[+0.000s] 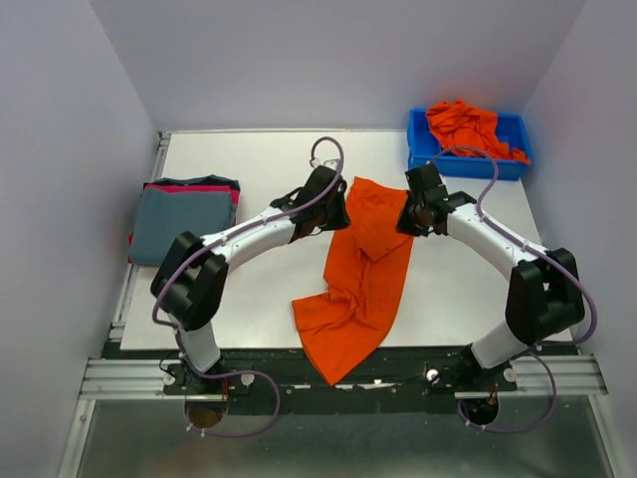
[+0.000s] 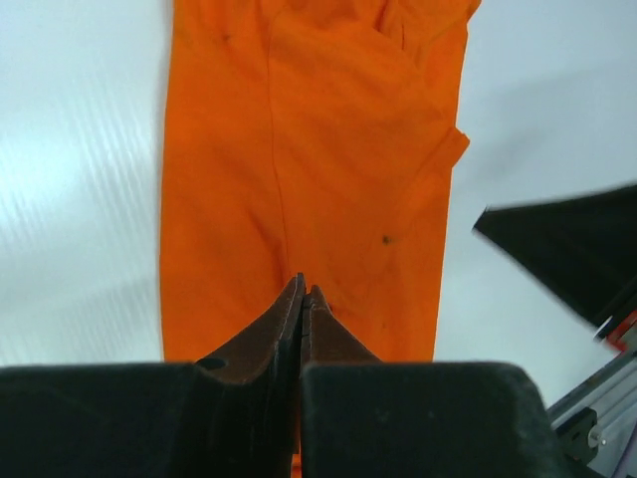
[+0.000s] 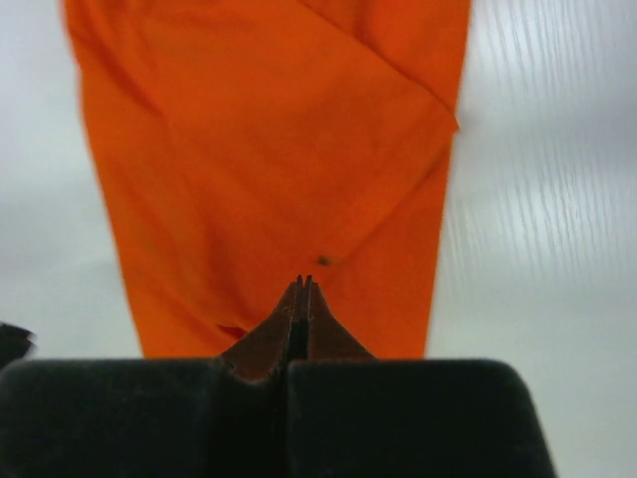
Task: Fold and stack the t-shirts
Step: Rotate the tshirt 90 degrees
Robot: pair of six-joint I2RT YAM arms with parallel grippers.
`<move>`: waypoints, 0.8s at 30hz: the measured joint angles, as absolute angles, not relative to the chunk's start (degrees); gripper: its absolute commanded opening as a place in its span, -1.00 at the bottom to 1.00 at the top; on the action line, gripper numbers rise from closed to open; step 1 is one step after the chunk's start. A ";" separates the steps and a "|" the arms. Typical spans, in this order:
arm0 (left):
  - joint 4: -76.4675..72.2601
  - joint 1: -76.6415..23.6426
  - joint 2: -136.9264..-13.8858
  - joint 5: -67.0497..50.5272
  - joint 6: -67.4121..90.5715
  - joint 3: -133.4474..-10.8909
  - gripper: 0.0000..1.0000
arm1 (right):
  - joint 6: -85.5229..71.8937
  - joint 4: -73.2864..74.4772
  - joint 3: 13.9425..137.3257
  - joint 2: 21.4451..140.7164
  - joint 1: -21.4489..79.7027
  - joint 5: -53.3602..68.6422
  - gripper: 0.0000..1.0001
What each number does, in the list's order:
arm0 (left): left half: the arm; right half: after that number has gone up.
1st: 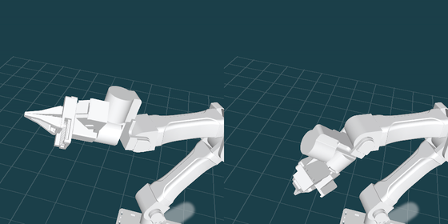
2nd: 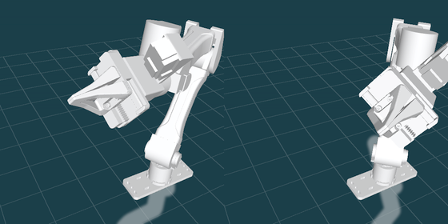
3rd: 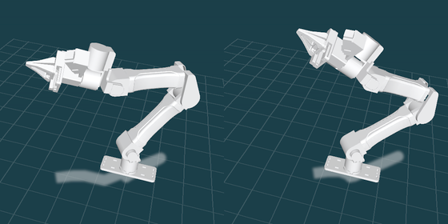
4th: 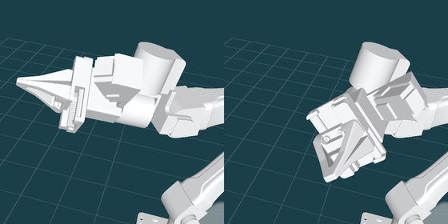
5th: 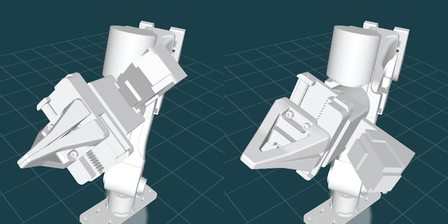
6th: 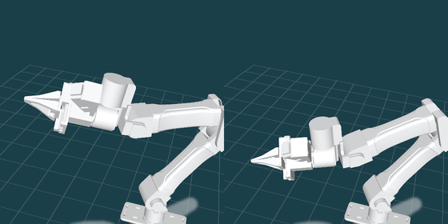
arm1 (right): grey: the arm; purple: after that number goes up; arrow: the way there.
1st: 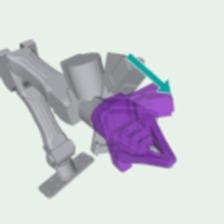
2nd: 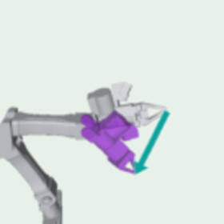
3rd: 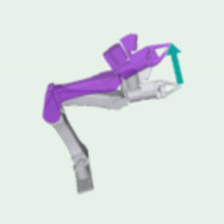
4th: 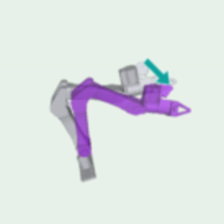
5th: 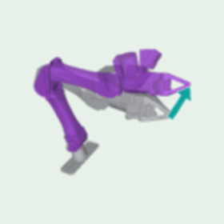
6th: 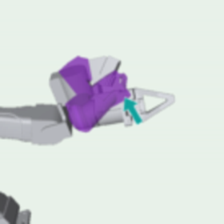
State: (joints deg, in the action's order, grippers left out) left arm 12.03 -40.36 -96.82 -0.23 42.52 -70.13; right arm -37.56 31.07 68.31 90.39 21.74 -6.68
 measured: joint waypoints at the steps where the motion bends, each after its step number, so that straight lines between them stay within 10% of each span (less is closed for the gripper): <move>1: 12.32 -40.05 -99.09 -1.02 41.65 -72.40 -0.85 | -38.11 31.11 66.19 90.13 21.74 -6.83 -0.99; 24: 15.88 -34.22 -127.02 -7.60 41.21 -93.65 -0.99 | -39.99 31.29 70.13 107.24 18.26 -7.05 -0.99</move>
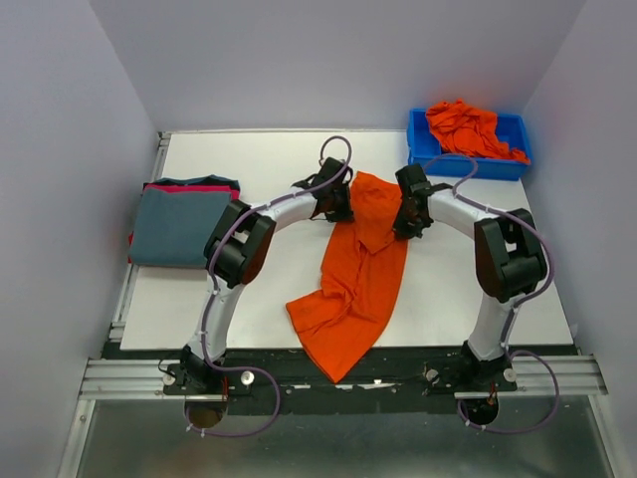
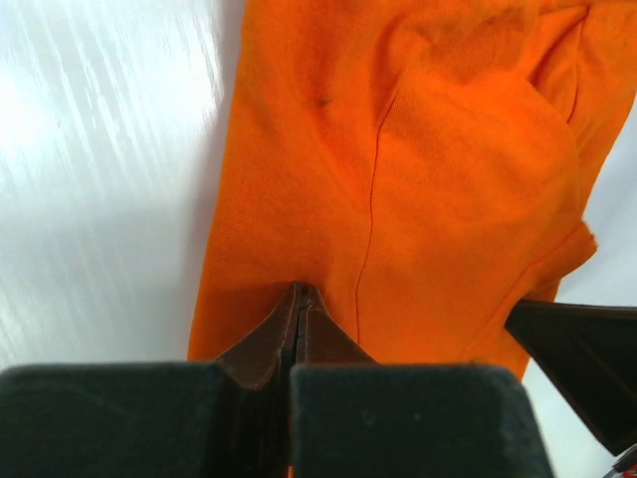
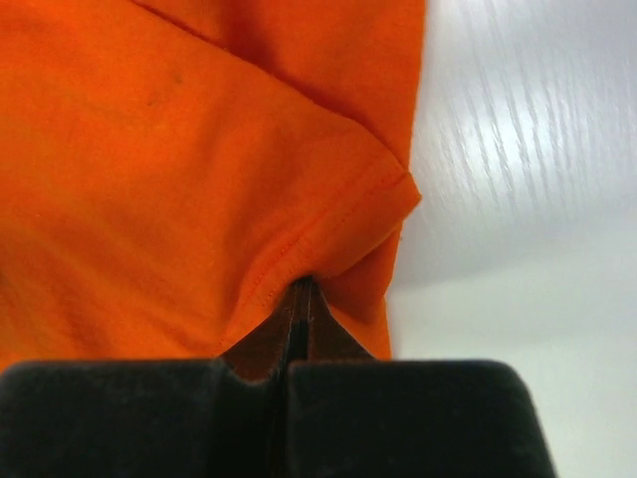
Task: Fold and stack the t-shirts
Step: Rotate the tshirt 90 degrees
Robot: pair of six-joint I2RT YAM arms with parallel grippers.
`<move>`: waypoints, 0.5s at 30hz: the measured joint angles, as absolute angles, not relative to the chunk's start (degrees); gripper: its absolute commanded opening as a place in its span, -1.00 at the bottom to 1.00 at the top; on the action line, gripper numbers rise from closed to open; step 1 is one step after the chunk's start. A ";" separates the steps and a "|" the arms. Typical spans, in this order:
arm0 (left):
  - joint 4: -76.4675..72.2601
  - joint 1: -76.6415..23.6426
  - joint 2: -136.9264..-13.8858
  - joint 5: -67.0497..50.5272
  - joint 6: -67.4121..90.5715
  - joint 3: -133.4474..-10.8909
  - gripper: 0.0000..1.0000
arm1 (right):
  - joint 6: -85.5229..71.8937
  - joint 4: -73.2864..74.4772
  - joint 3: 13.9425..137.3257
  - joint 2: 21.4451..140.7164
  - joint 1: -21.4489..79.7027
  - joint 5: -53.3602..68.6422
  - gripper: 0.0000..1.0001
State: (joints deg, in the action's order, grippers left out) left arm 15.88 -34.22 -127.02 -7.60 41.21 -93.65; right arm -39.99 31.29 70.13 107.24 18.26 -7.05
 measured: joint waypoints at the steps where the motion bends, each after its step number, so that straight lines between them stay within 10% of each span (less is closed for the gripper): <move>1: 15.81 -34.00 -127.72 -7.68 41.63 -94.56 -0.99 | -39.94 31.62 71.07 107.90 18.26 -7.05 -0.99; 15: 3.01 -27.22 -126.17 -8.64 51.44 -86.59 -0.99 | -38.63 41.04 102.30 128.14 19.70 -5.08 -0.99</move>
